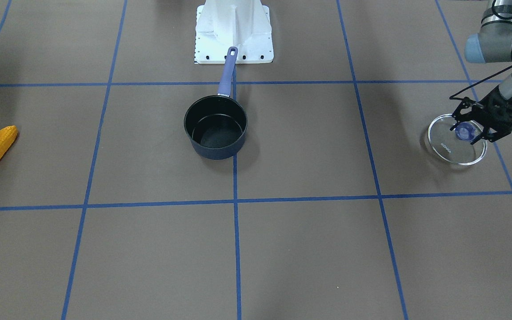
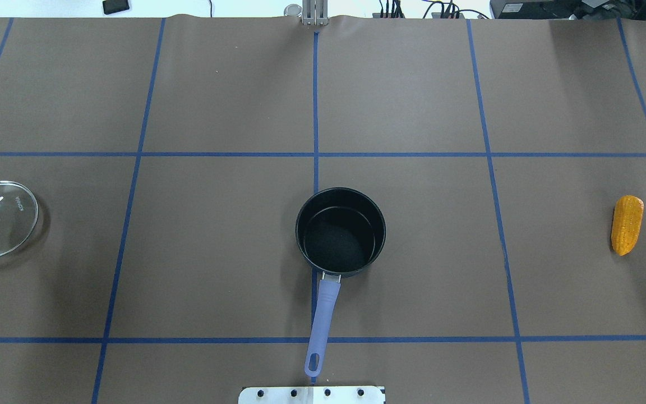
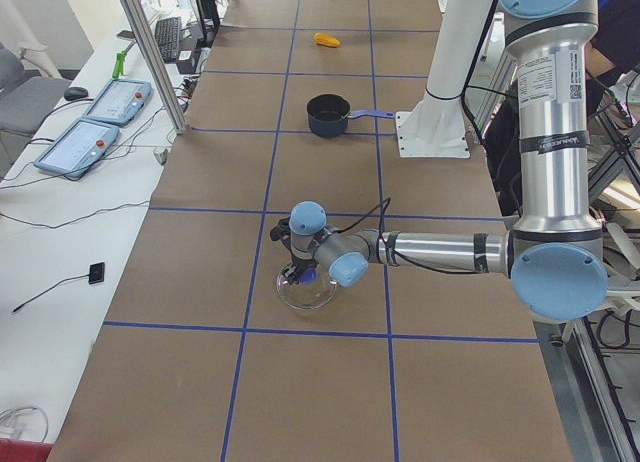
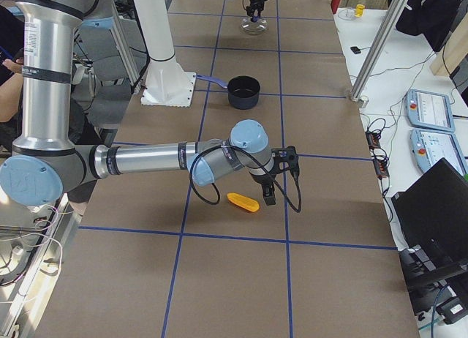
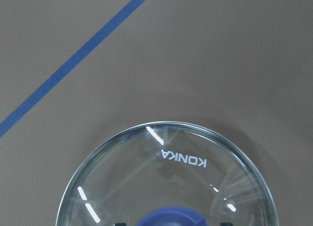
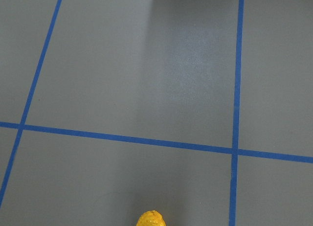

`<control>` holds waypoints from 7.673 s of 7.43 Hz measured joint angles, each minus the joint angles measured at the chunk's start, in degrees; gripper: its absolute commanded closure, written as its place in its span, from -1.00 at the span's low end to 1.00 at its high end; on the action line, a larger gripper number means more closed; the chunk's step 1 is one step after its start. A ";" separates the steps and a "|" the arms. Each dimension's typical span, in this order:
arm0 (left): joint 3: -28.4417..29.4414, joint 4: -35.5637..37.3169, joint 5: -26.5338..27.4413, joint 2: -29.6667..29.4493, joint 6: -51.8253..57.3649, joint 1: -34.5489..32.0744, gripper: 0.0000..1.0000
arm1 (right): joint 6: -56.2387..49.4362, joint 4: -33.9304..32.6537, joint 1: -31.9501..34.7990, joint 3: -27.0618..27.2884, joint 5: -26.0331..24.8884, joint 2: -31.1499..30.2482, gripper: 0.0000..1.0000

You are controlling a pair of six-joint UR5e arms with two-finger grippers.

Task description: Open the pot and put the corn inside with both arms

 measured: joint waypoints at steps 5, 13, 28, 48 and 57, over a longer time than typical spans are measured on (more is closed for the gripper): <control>-0.66 4.58 -2.65 -1.37 -3.65 -11.08 -0.97 | 0.06 -0.05 0.00 -0.08 0.00 0.31 -1.00; -7.44 39.99 -2.91 -0.55 11.36 -33.92 -0.97 | 0.99 -0.12 -0.33 0.00 -0.24 0.11 -1.00; -12.44 40.76 -7.10 -0.79 4.14 -33.73 -0.97 | 55.34 31.67 -40.90 -10.41 -43.78 -8.06 0.78; -12.24 40.08 -7.21 -0.17 4.03 -33.62 -0.97 | 71.70 19.26 -63.73 -1.00 -52.72 29.95 -1.00; -13.36 39.51 -7.00 2.34 3.23 -33.30 -0.97 | 19.81 -20.40 -25.49 -1.72 -19.53 26.69 -1.00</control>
